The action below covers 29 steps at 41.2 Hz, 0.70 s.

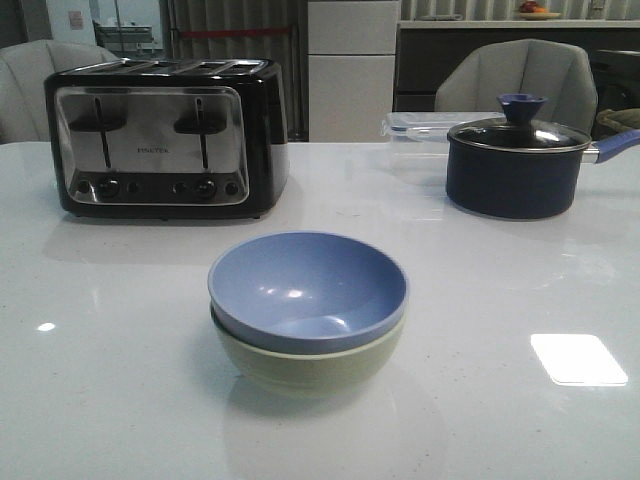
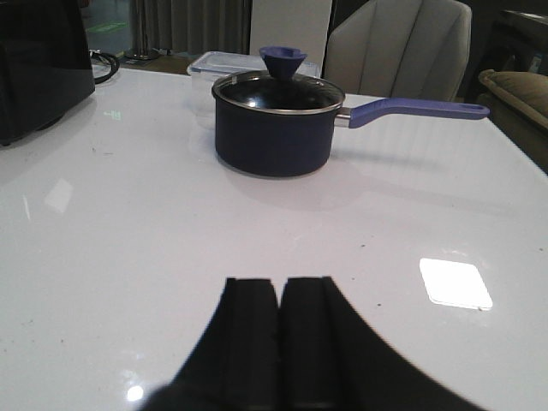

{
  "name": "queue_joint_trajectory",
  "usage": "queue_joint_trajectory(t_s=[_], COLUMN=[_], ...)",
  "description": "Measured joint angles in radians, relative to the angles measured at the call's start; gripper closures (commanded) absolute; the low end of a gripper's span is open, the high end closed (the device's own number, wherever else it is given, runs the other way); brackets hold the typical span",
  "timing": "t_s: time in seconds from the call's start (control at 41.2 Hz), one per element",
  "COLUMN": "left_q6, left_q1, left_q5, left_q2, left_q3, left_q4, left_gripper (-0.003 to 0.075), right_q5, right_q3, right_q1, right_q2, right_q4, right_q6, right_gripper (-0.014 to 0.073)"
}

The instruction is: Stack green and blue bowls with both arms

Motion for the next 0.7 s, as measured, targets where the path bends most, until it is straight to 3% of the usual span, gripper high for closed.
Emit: queue_joint_trajectory(t_s=[0.364, 0.558, 0.704], left_q6=[0.0, 0.0, 0.0], left_q1=[0.0, 0.0, 0.0], left_q5=[0.0, 0.0, 0.0], left_q2=[0.0, 0.0, 0.0], left_q3=[0.0, 0.0, 0.0], left_q4=[0.0, 0.0, 0.0], left_gripper=[0.0627, 0.0627, 0.0627], right_q5=[-0.083, -0.157, -0.173], right_q3=[0.002, 0.002, 0.002], right_q1=[0.0, 0.0, 0.0], right_q2=[0.0, 0.0, 0.0], right_q4=[-0.002, -0.121, -0.146], right_q6=[0.008, 0.165, 0.2], right_gripper=[0.0538, 0.0538, 0.0538])
